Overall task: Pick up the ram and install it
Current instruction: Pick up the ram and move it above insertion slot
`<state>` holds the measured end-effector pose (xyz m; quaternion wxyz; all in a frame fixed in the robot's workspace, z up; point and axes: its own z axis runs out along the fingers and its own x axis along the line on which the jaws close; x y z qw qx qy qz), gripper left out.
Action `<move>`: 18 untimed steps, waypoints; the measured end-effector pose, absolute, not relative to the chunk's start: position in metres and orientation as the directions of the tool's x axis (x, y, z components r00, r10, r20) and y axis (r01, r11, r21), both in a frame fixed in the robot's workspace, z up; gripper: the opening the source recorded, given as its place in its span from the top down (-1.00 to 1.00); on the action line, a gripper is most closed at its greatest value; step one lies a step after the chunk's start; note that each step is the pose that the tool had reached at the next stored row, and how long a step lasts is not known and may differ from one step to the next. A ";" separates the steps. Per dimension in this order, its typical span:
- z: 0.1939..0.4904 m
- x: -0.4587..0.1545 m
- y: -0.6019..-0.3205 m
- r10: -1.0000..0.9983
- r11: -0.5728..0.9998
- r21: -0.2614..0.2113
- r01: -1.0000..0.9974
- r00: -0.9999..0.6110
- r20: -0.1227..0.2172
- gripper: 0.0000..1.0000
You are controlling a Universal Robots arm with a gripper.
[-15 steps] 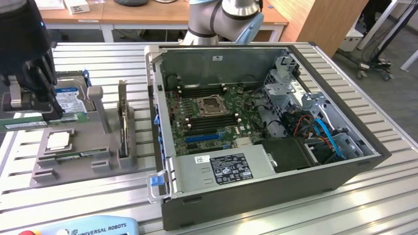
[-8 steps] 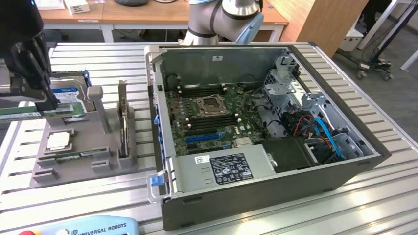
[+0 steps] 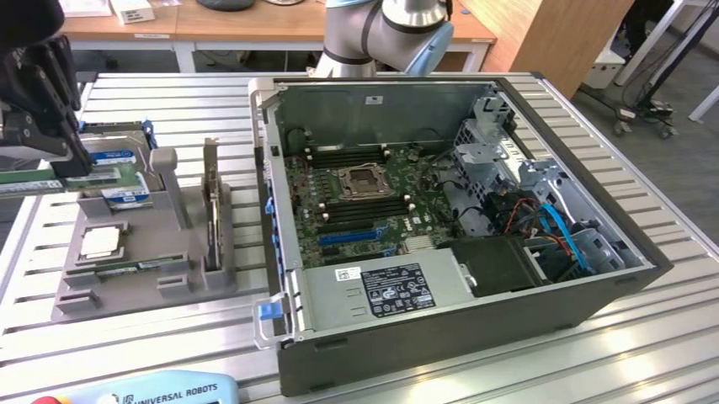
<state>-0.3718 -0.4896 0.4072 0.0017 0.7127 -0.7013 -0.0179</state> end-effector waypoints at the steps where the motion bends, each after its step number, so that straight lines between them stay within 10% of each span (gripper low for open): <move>1: 0.408 -0.372 -0.490 -1.000 -0.016 0.027 -0.999 0.016 -0.023 0.77; 18: 0.417 -0.371 -0.490 -1.000 -0.017 0.028 -0.999 0.016 -0.023 0.77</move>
